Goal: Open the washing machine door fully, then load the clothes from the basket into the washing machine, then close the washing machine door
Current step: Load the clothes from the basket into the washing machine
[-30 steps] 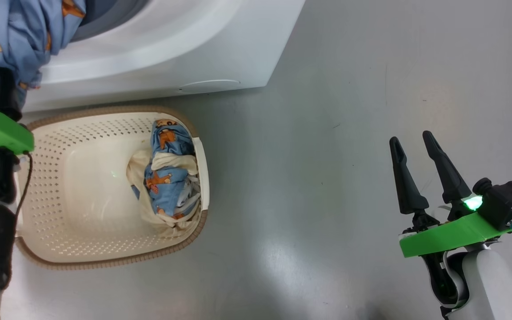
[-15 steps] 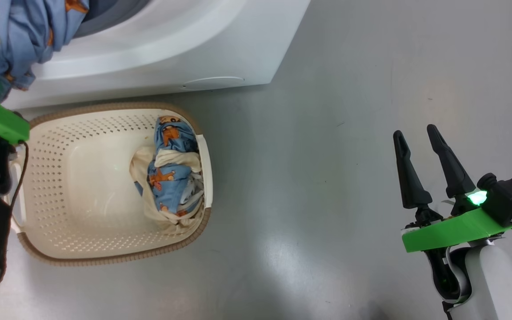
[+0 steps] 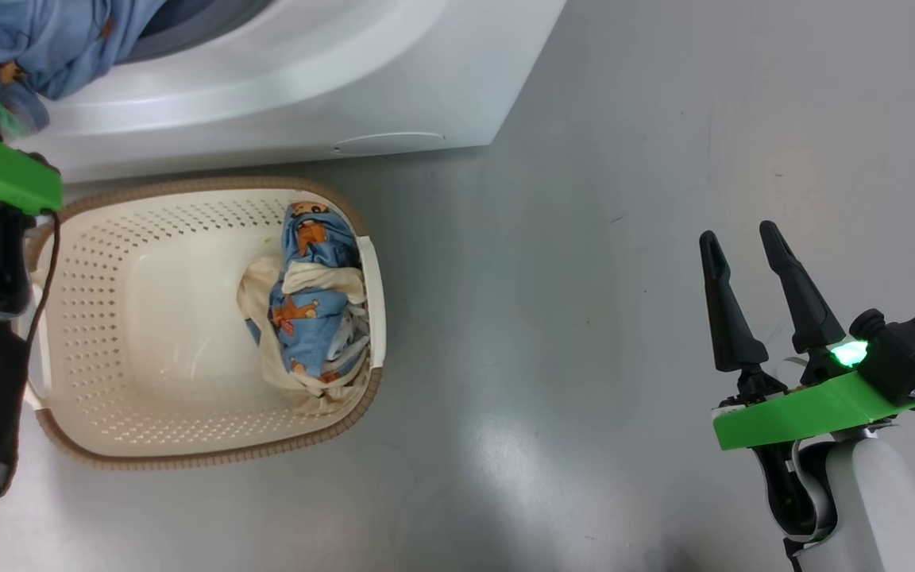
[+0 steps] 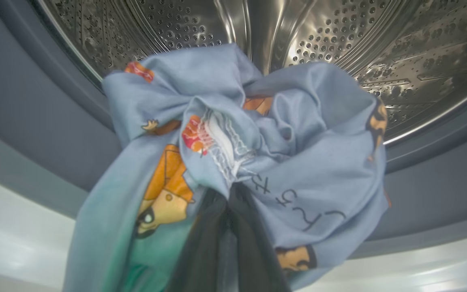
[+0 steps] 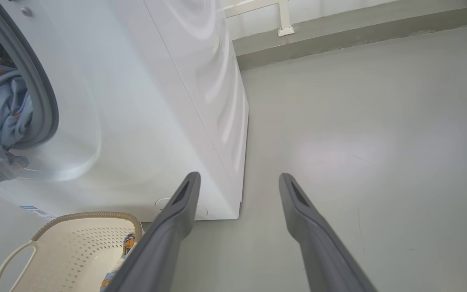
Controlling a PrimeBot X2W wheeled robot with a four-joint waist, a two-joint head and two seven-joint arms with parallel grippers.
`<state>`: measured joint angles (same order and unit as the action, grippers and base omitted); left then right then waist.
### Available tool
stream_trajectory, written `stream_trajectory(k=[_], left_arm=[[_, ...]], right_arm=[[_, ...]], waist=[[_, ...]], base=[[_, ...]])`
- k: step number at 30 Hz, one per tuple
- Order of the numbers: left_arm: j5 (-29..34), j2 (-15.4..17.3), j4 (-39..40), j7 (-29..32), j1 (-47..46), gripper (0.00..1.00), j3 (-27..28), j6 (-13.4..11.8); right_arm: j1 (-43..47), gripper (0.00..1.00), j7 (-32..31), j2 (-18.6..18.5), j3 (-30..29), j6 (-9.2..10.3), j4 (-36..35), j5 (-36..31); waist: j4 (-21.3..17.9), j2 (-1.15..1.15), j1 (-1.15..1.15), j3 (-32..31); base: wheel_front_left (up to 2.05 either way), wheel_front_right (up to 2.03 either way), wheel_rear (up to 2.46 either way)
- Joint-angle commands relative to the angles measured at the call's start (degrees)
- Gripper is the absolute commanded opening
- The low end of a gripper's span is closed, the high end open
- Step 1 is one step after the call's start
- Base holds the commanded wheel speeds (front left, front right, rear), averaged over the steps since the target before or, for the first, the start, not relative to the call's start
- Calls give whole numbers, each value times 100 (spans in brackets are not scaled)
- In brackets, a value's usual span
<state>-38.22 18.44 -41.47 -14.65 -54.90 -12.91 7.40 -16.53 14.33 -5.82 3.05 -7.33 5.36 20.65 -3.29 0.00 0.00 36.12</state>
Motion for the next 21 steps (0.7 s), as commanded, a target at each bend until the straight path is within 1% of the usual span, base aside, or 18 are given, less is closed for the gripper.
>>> stream_trajectory(k=[1,5,7,8,9,12,15,17,21], left_arm=[[-57,319,140,-35,29,0,125,9],[-127,376,74,-35,-216,0,-73,9],[-212,400,-39,-35,-391,0,-203,9],[-311,444,-187,-35,-598,0,-351,9],[-311,444,-187,-35,-598,0,-351,9],[-555,539,-474,-35,-1057,0,-579,9],[-580,670,-629,-35,-1385,0,-742,9],[-568,766,-680,-35,-1600,0,-695,9],[-453,828,-617,-35,-1900,0,-411,9]], right_arm=[[11,100,67,16,118,-16,-139,-51],[14,100,67,37,145,-16,-120,-41],[9,100,67,50,175,-16,-104,-32],[0,100,67,65,202,-16,-91,-21],[0,100,67,65,202,-16,-91,-21],[-8,100,67,99,246,-16,-73,2],[-6,100,67,125,288,-16,-63,15],[-17,100,67,141,315,-16,-57,23],[-31,100,67,160,320,-16,-71,29]], waist=[[-6,0,0,-2],[-43,0,0,-13],[-75,0,0,-20],[-112,0,0,-20],[-112,0,0,-20],[-197,0,0,-22],[-274,0,0,-16],[-336,0,0,-5],[-401,0,0,26]], base=[[0,0,0],[0,0,0],[0,0,0],[0,0,0],[0,0,0],[0,0,0],[0,0,0],[0,0,0],[0,0,0]])
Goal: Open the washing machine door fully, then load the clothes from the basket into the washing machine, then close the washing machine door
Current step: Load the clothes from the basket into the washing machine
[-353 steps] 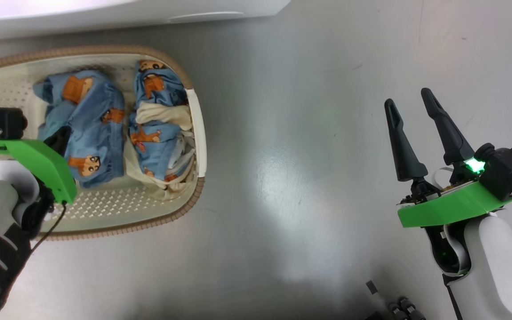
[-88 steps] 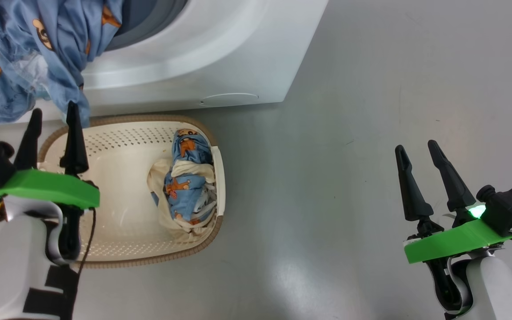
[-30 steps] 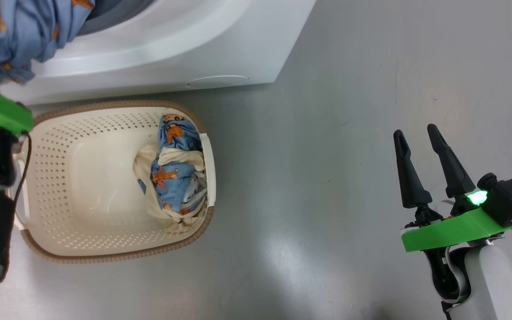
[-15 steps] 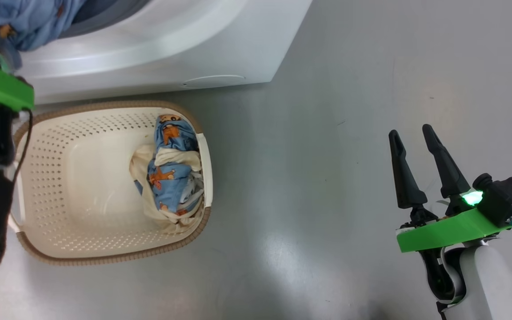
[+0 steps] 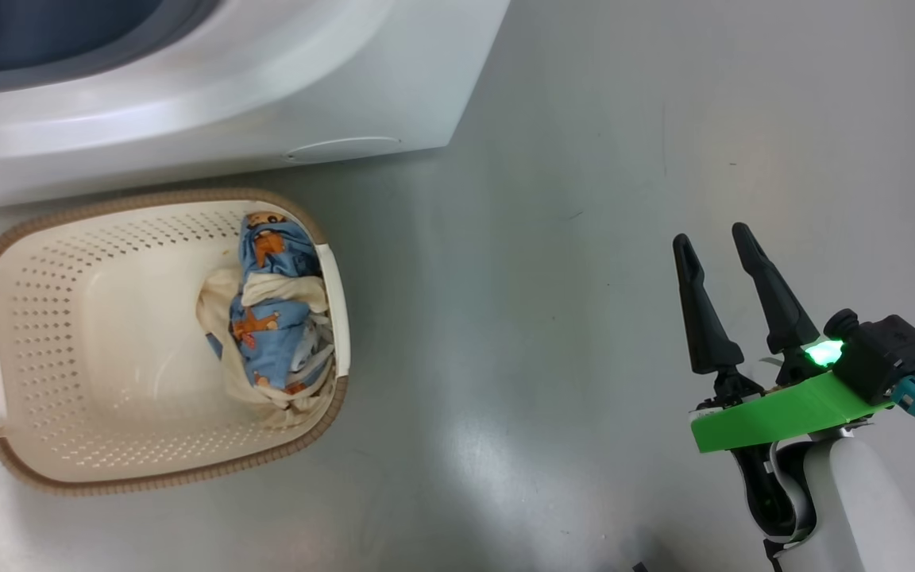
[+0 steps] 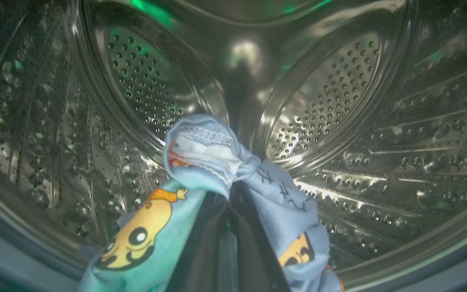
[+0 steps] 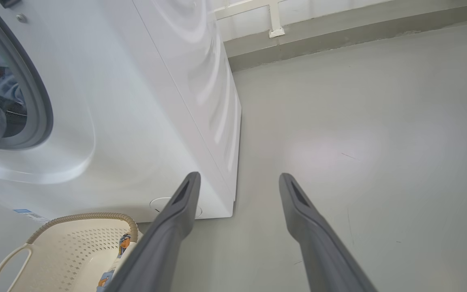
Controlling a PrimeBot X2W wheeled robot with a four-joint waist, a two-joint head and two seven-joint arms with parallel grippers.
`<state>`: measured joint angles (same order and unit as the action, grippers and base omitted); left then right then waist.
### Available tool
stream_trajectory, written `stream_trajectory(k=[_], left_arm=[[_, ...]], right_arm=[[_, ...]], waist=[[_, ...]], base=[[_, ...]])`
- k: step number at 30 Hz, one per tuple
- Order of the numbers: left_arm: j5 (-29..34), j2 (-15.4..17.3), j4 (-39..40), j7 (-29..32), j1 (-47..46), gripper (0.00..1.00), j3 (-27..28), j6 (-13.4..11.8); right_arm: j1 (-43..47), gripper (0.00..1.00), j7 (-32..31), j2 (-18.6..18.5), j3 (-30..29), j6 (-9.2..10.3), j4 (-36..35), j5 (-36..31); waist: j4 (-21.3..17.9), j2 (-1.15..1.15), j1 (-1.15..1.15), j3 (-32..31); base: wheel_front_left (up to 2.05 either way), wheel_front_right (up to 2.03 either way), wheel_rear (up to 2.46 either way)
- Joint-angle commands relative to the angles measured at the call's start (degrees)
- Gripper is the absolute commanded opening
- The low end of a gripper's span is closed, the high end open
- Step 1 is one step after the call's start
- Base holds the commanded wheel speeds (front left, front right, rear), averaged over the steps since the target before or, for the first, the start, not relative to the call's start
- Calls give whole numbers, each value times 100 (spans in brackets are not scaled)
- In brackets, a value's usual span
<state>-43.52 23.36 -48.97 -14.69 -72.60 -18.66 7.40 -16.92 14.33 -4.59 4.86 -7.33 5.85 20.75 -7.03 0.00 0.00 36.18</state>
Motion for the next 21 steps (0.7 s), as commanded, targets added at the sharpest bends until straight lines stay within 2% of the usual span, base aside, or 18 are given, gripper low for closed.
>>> stream_trajectory(k=[1,7,12,13,14,21], left_arm=[[167,346,177,-30,-175,0,232,9],[685,303,636,-30,-253,0,750,9],[920,169,793,-30,-131,0,945,9],[945,158,746,-30,-100,42,922,9],[941,140,695,-30,-70,100,908,9],[817,106,315,-30,-12,100,754,9]], right_arm=[[6,100,67,41,140,-16,-123,17],[-5,100,67,64,160,-16,-142,6],[-29,100,67,81,175,-16,-142,-2],[-32,100,67,84,179,-16,-140,-3],[-33,100,67,86,179,-16,-138,-2],[-31,100,67,92,161,-16,-140,-11]], waist=[[-39,0,0,28],[-91,0,0,76],[-89,0,0,122],[-89,0,0,127],[-88,0,0,129],[-61,0,0,146]], base=[[0,0,0],[0,0,0],[0,0,0],[0,0,0],[0,0,0],[0,0,0]])
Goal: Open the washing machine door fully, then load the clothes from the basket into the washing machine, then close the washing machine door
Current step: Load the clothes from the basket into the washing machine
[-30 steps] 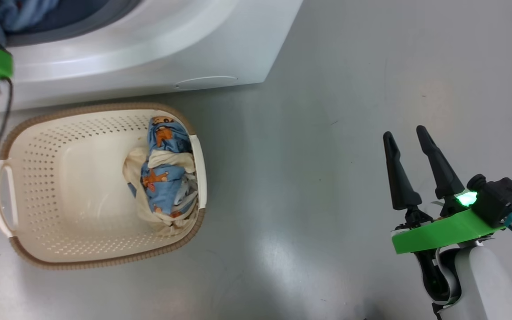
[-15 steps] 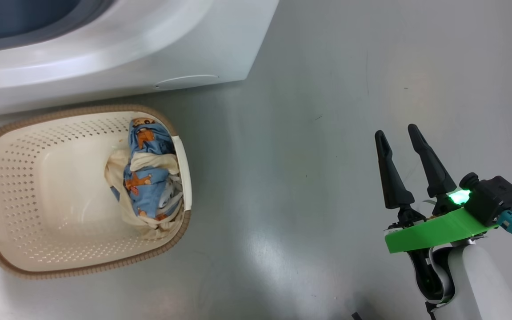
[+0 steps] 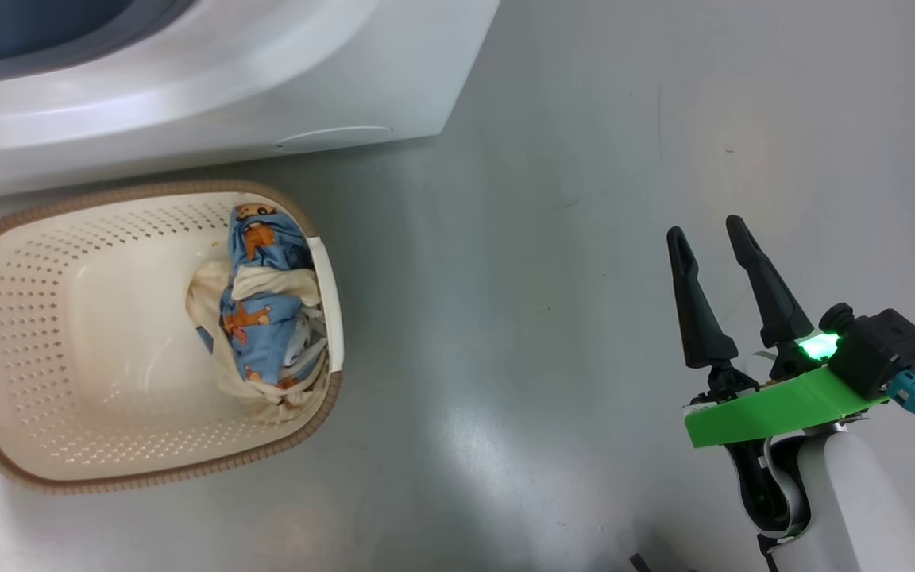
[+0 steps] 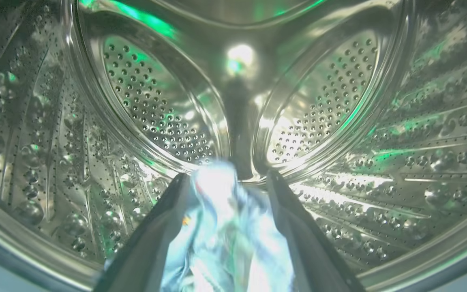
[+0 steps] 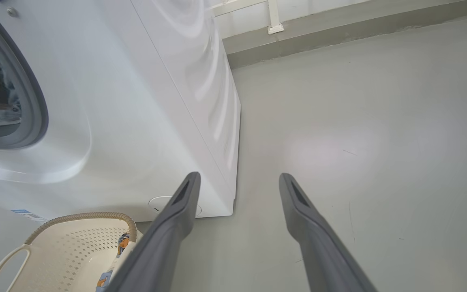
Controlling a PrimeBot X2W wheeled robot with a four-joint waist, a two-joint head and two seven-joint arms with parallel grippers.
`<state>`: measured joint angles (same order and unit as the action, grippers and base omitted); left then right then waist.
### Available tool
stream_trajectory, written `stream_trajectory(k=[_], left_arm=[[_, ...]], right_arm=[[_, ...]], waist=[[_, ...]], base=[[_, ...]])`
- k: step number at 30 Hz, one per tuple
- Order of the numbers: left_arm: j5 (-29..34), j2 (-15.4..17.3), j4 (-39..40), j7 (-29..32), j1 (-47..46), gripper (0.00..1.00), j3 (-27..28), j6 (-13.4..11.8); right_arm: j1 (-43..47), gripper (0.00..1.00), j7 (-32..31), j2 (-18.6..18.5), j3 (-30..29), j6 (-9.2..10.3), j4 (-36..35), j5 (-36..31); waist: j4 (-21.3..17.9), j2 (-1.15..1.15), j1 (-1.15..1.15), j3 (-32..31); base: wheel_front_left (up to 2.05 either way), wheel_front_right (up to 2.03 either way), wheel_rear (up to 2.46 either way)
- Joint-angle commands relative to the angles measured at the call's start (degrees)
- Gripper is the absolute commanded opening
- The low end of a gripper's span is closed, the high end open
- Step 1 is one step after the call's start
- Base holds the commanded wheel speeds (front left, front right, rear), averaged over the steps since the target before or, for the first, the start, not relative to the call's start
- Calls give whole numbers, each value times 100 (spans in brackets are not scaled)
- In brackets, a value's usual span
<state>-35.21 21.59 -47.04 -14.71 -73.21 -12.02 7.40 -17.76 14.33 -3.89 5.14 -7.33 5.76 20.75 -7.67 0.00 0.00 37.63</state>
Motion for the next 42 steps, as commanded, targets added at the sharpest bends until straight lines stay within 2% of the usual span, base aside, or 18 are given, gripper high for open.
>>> stream_trajectory(k=[1,10,19,30,42], left_arm=[[-37,278,87,-29,43,100,59,9],[-135,225,32,-29,196,100,-8,9],[99,-25,167,-29,700,100,199,9],[494,-442,612,-29,1794,100,596,9],[819,-884,1415,-29,3371,100,1063,9]], right_arm=[[51,100,67,22,127,-16,-131,-15],[25,100,67,18,106,-16,-130,-33],[40,100,67,-17,28,-16,-134,-59],[173,100,67,-179,-117,-16,-91,-61],[482,100,67,-388,-182,-16,125,32]], waist=[[11,0,0,5],[73,0,0,4],[186,0,0,-63],[486,0,0,-407],[822,0,0,-1154]], base=[[0,0,0],[0,0,0],[0,0,0],[0,0,0],[0,0,0]])
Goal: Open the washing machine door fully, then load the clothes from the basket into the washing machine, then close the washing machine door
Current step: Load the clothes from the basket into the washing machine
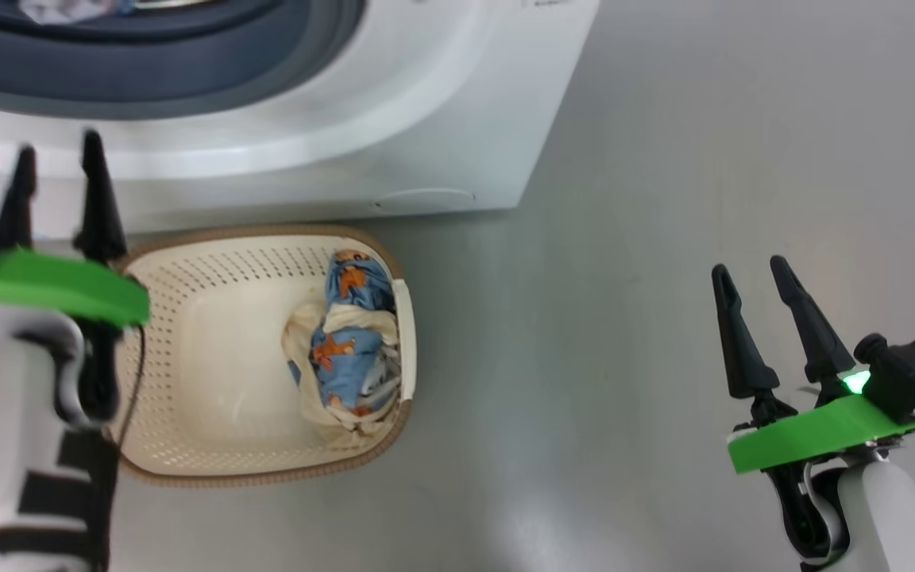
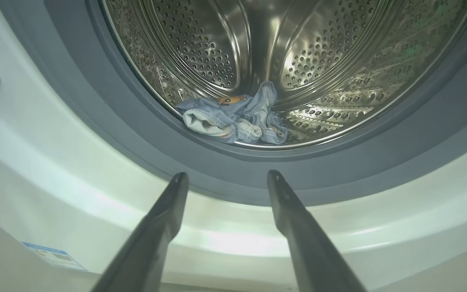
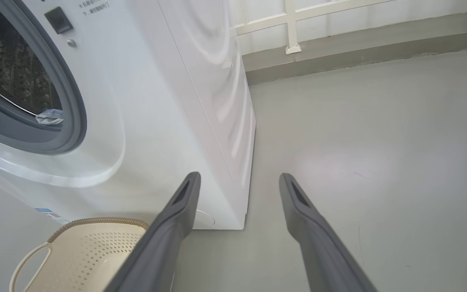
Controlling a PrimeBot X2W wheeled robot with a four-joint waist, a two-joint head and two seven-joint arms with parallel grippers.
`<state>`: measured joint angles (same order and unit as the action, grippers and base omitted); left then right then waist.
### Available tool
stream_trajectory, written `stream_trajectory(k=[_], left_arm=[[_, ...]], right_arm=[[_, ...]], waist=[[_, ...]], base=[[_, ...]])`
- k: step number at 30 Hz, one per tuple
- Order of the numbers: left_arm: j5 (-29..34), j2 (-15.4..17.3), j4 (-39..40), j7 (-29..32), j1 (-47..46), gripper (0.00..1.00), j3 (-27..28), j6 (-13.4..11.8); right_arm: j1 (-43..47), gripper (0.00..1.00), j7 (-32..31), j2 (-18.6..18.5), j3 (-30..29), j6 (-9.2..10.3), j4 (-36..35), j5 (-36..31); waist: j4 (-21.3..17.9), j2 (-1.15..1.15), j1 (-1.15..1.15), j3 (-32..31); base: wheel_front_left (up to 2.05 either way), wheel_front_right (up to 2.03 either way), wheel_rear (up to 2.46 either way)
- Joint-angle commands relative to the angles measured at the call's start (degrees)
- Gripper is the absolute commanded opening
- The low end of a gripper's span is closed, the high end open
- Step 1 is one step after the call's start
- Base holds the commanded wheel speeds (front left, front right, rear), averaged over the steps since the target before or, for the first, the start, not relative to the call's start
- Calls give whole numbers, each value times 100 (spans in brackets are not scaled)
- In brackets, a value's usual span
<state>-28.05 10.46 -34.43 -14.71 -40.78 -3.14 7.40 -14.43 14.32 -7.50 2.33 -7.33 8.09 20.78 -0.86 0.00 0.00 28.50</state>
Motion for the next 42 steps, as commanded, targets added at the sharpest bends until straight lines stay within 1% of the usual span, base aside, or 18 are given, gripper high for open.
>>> stream_trajectory(k=[1,11,20,34,42], left_arm=[[155,205,228,-29,278,100,164,9],[401,84,757,-29,1388,100,190,9],[510,38,1222,-29,2357,100,247,9],[648,17,1772,-29,3499,100,373,9],[799,-123,2170,-29,3947,100,468,9]], right_arm=[[185,100,68,-48,96,-16,-88,39],[578,100,68,-251,95,-16,61,159],[1087,100,68,-391,80,-16,90,302],[1723,100,68,-563,-23,-16,7,444],[2013,100,68,-568,-140,-16,-97,476]], waist=[[163,0,0,-318],[273,0,0,-999],[263,0,0,-1649],[205,0,0,-2307],[213,0,0,-2429]], base=[[0,0,0],[0,0,0],[0,0,0],[0,0,0],[0,0,0]])
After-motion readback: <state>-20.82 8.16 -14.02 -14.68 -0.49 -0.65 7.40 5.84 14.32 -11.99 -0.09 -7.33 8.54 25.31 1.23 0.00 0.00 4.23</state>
